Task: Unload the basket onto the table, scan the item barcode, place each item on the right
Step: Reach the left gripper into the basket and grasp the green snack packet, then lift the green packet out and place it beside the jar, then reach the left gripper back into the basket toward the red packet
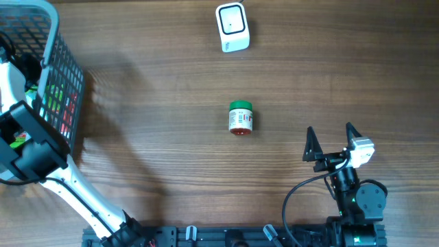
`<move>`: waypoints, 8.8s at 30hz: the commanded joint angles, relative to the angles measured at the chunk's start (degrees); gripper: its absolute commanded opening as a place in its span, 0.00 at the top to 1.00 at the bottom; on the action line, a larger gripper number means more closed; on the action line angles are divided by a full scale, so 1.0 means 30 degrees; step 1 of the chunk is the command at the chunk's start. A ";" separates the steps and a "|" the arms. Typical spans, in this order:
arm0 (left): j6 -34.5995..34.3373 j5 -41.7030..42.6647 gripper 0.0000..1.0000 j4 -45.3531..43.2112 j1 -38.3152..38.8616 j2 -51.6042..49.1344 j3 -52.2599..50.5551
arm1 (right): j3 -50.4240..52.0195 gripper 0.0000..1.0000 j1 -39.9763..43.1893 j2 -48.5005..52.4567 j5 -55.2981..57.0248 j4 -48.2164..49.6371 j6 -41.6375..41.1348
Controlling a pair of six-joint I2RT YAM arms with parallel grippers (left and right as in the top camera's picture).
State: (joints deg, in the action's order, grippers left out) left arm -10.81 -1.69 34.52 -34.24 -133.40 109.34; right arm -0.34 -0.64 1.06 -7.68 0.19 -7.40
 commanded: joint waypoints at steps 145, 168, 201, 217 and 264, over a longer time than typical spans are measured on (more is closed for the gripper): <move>-0.2608 -0.0466 0.96 1.5293 1.3420 1.4025 -0.3687 | 0.0015 0.00 0.0066 -0.0087 0.0102 0.0080 0.0189; -0.2849 -0.0627 0.18 0.6484 1.7974 1.2407 -1.2808 | 0.0015 0.00 0.0066 -0.0087 0.0102 0.0080 0.0189; -1.0142 -0.5683 0.04 0.7694 -0.2572 1.1708 -1.0112 | 0.0015 0.00 0.0066 -0.0087 0.0102 0.0080 0.0182; -1.0127 -0.4597 0.31 0.3978 -0.4415 0.8648 -1.3471 | 0.0015 0.00 0.0066 -0.0087 0.0102 0.0080 0.0189; 1.3012 0.5129 0.00 0.6113 -0.3206 0.8677 -0.5727 | 0.0015 0.00 0.0066 -0.0087 0.0102 0.0080 0.0182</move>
State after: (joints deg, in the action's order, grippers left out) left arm 20.05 12.08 50.87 -44.60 -105.73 91.68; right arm -0.36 -0.64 1.13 -7.68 0.19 -7.40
